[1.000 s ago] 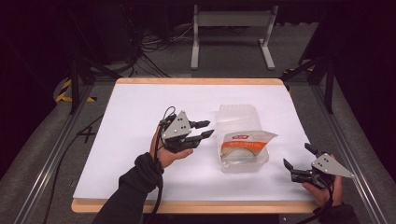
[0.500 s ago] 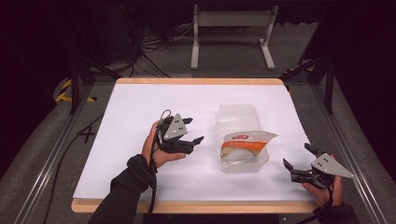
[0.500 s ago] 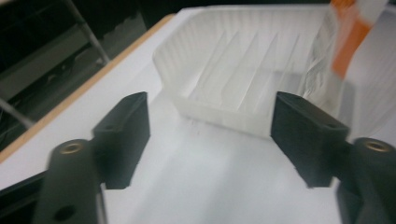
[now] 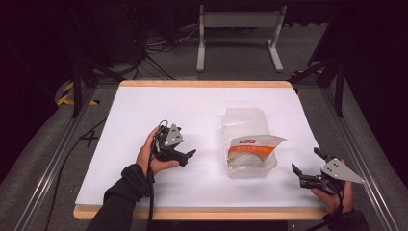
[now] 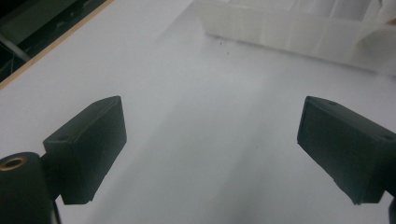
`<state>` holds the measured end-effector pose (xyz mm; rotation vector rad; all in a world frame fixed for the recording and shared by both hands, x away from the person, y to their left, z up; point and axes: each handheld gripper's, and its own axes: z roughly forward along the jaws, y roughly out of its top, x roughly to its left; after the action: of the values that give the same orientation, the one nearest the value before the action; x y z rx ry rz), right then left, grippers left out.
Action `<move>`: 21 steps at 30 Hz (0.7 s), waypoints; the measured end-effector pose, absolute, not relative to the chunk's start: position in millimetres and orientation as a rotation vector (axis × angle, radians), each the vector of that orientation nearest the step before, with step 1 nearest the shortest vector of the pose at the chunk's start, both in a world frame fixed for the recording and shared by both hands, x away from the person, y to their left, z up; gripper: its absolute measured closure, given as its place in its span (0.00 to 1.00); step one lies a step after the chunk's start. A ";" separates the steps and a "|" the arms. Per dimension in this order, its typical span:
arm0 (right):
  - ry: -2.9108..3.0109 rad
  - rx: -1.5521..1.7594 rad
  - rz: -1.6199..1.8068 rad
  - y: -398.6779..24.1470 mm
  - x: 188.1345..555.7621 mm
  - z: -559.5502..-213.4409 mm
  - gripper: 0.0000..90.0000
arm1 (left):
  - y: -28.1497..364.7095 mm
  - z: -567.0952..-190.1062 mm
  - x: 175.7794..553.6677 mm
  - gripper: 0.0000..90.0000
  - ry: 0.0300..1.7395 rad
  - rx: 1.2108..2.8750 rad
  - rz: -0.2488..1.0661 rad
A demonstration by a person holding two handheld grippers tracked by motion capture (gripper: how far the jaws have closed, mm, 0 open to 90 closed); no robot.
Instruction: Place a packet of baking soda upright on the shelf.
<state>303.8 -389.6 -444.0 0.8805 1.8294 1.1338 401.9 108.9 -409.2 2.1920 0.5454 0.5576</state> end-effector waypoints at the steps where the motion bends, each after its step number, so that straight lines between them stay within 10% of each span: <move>1: 1.829 0.880 1.133 -389.6 303.9 -444.0 0.07 | 113.9 -411.7 401.0 0.10 0.547 2.194 0.559; 21: 1.833 0.880 1.131 -389.4 303.9 -443.9 0.07 | 193.5 -430.2 366.8 0.09 0.648 2.211 0.610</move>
<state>303.9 -389.4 -443.9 0.8796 1.8328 1.1305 366.8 193.5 -430.2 2.2111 0.6479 0.6096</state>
